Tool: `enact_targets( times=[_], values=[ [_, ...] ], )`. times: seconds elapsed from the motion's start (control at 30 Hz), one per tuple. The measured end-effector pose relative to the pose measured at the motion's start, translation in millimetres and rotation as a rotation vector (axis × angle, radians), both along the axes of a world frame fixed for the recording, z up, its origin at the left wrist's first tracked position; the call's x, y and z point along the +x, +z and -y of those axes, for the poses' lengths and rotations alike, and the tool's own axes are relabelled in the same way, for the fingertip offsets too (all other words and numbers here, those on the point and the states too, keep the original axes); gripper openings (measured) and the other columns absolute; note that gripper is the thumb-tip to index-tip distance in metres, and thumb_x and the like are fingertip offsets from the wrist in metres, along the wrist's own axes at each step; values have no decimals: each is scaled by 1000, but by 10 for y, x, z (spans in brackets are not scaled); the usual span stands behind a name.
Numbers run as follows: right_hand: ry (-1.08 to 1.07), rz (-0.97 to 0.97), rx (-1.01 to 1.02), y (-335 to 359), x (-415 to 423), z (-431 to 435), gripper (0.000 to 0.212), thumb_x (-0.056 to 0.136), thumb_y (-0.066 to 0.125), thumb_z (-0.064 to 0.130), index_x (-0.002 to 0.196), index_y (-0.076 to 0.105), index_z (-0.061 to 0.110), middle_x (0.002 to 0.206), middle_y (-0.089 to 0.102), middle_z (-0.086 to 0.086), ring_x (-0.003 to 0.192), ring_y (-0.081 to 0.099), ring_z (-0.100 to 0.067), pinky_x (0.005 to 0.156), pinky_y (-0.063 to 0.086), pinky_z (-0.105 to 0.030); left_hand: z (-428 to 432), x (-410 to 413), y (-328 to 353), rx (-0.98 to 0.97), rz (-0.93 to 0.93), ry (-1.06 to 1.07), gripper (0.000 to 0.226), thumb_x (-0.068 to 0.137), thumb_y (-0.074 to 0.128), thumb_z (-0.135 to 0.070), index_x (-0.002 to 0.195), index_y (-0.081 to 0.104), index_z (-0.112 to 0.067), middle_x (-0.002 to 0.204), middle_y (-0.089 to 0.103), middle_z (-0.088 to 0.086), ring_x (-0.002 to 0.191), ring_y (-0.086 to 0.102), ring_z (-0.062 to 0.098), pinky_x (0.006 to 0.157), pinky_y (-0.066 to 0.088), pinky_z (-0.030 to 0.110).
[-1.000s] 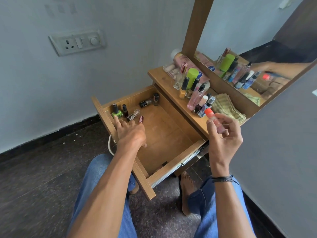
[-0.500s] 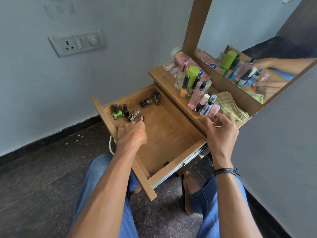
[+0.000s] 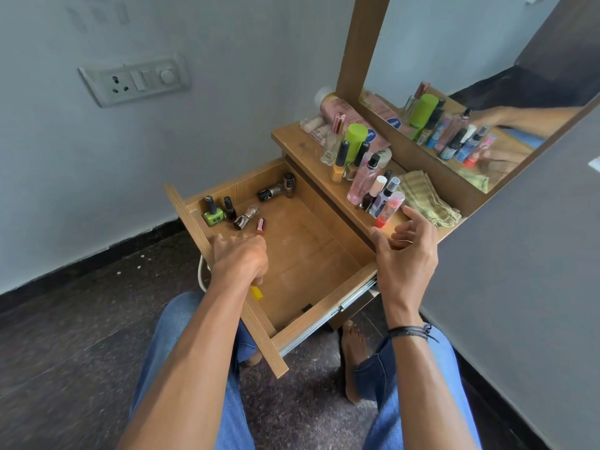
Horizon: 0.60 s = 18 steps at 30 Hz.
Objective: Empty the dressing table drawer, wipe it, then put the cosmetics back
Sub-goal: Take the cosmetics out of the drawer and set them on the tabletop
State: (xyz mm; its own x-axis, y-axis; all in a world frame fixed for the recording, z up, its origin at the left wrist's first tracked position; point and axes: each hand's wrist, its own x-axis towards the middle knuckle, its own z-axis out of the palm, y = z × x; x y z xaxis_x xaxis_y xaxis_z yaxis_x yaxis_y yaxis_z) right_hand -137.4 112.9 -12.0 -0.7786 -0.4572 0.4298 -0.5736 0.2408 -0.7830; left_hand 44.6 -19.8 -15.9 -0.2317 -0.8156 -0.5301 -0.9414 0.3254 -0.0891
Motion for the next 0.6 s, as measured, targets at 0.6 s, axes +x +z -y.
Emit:
enact_targets(
  times=[0.6],
  values=[
    [784,-243,834,-139,466,32,11,93,68,33,96,75,24,101,67,8,95,63,-14,85,56,-38,-42,12,31,171,53,-128,20,85,78,-34,89,69,-18,96,66,1,95,57,25,106,27,46]
  ],
)
